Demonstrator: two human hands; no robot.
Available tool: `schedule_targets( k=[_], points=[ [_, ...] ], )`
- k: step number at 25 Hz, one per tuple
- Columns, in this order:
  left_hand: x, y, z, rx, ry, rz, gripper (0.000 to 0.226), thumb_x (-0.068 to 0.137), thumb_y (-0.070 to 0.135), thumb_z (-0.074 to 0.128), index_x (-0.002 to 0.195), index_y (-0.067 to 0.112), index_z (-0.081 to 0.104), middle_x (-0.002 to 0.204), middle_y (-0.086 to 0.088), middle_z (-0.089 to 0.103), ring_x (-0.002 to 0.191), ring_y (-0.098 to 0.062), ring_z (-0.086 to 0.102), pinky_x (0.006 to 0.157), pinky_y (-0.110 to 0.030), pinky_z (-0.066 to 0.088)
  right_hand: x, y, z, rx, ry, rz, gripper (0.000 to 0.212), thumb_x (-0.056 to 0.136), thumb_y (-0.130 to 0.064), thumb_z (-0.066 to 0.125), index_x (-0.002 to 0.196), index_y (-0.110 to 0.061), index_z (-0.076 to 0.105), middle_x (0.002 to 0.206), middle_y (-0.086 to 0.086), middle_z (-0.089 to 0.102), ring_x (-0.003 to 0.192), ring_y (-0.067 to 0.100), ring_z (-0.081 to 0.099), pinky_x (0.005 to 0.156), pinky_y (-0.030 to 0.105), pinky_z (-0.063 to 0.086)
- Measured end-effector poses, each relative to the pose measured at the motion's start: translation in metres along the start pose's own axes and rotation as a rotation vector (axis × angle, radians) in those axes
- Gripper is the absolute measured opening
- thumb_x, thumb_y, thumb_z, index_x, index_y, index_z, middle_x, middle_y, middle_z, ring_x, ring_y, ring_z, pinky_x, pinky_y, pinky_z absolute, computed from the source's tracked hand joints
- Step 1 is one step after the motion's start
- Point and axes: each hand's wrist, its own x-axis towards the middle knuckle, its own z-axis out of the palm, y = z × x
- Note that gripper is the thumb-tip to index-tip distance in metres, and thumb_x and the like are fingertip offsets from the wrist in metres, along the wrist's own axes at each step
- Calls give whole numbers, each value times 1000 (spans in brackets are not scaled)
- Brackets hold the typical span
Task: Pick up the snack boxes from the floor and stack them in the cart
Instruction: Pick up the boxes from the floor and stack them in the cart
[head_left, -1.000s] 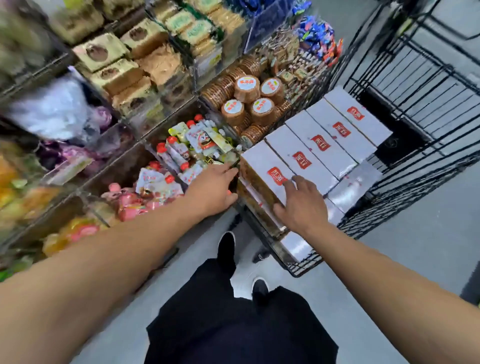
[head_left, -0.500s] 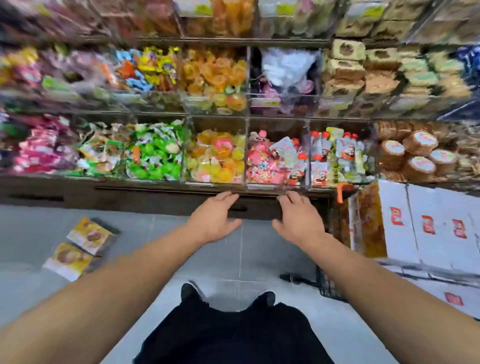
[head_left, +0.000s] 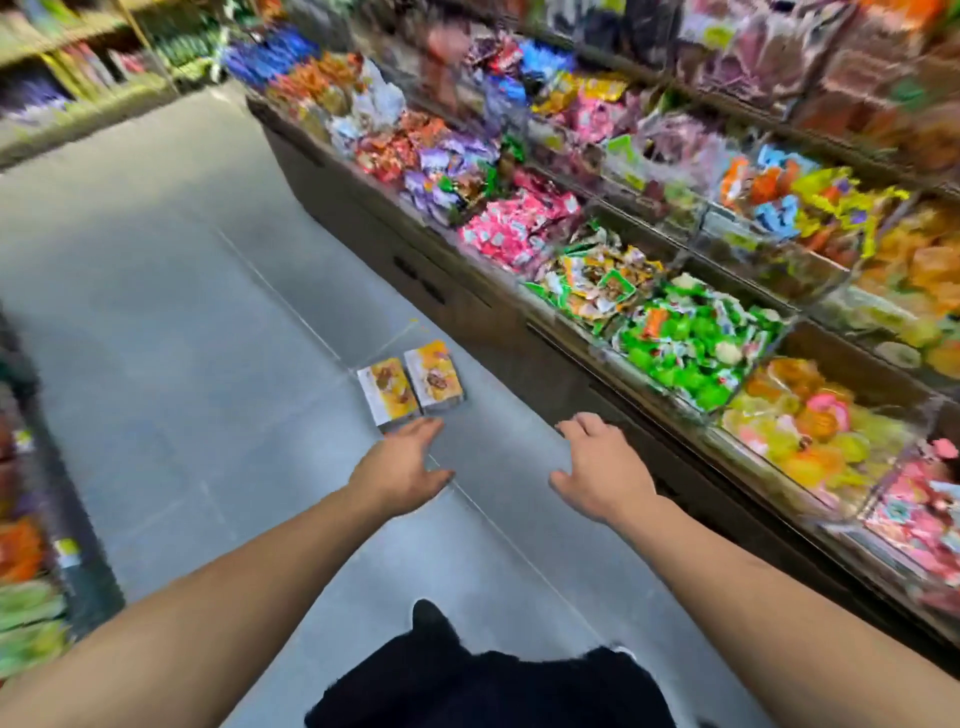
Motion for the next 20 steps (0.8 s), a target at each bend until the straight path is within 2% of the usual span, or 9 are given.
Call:
schedule_targets(
  k=[2, 5, 11, 16, 20],
  points=[
    [-2, -56, -24, -36, 44, -79, 75, 77, 52, 51, 145, 21, 39, 149, -5, 42, 133, -24, 43, 107, -31, 37, 37, -53, 4, 7, -26, -69, 64, 81, -40, 60, 139, -19, 44, 141, 4, 40, 128, 30, 42, 106, 37, 39],
    [1, -122, -52, -91, 120, -204, 69, 86, 42, 59, 147, 17, 35, 153, -6, 36, 138, -23, 37, 110, -29, 29, 89, -113, 6, -33, -84, -137, 62, 86, -36, 57, 142, -14, 42, 145, 6, 38, 130, 29, 40, 108, 35, 33],
    [44, -214, -86, -186, 192, -345, 70, 88, 38, 60, 149, 17, 31, 155, -4, 31, 143, -20, 29, 114, -29, 25, 206, -172, 17, -107, -208, -197, 61, 88, -38, 56, 143, -15, 39, 144, 6, 39, 130, 28, 41, 106, 39, 40],
    [124, -269, -106, -253, 210, -479, 75, 83, 48, 54, 148, 19, 32, 155, -4, 33, 143, -19, 29, 116, -32, 26, 337, -203, 36, -156, -295, -248, 61, 87, -38, 56, 140, -13, 39, 142, 7, 41, 127, 29, 43, 103, 40, 41],
    [200, -320, -88, -311, 206, -557, 69, 88, 39, 59, 149, 18, 32, 155, -4, 33, 143, -18, 29, 115, -30, 24, 438, -230, 76, -189, -396, -285, 65, 84, -39, 56, 142, -16, 38, 144, 7, 40, 125, 31, 45, 101, 41, 43]
  ],
)
